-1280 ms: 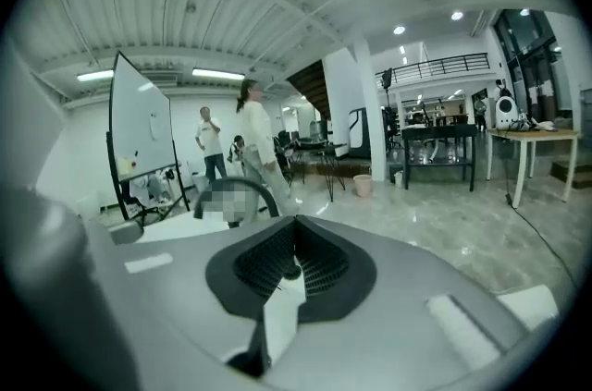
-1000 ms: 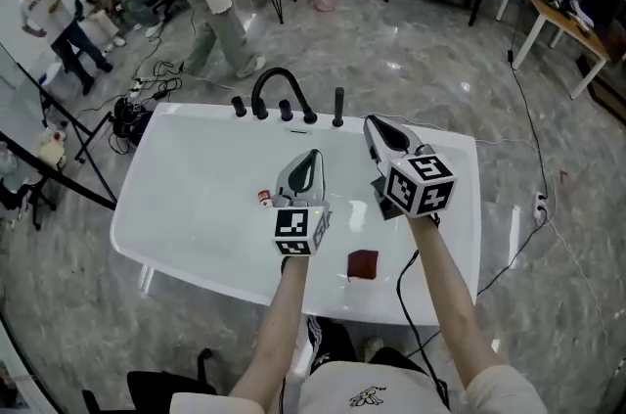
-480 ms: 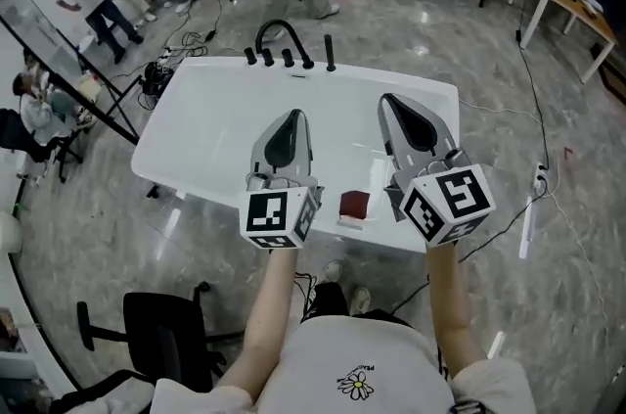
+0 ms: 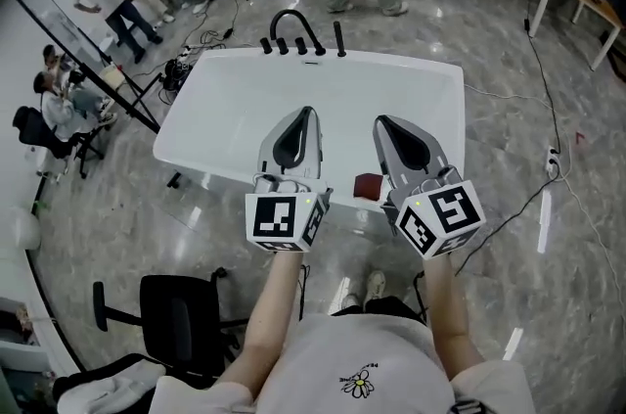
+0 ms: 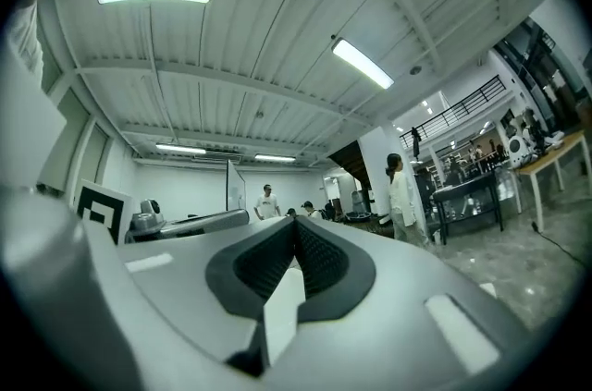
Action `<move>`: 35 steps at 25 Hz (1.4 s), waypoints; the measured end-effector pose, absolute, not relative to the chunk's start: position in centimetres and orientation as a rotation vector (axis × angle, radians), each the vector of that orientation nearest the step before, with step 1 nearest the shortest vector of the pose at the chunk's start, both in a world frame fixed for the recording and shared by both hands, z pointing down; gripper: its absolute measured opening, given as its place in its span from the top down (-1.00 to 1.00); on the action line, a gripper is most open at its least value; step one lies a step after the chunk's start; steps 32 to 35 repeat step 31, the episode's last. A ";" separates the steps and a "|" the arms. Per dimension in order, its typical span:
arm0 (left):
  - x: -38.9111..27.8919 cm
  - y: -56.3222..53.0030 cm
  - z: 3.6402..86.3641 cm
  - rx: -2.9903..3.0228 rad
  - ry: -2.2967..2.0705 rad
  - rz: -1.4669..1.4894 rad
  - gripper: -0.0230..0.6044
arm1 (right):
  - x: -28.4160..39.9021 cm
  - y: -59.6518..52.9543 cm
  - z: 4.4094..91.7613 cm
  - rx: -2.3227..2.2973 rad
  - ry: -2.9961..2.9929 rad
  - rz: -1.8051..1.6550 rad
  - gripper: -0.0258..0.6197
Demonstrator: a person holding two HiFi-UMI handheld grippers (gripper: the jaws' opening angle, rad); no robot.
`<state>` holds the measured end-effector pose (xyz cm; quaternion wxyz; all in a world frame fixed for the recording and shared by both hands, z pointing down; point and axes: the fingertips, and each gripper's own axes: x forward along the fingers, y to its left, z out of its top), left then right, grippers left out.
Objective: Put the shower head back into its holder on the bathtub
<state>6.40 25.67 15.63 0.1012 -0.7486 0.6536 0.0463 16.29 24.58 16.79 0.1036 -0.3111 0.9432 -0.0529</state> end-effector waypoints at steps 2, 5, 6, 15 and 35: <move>6.5 26.9 15.3 -2.204 1.935 0.158 0.94 | 16.3 25.7 17.1 -0.919 2.785 -0.174 0.91; 6.4 27.8 15.3 -2.191 1.966 0.174 0.94 | 16.1 27.0 17.6 -0.907 2.823 -0.166 0.91; 6.4 27.9 15.4 -2.186 1.976 0.178 0.94 | 16.0 27.1 17.6 -0.912 2.834 -0.149 0.91; 7.6 27.2 15.1 -2.167 1.995 0.197 0.94 | 16.5 27.0 15.9 -0.911 2.834 -0.052 0.91; 8.7 25.6 18.3 -2.164 2.041 0.190 0.94 | 15.9 26.7 16.8 -0.827 2.905 0.055 0.91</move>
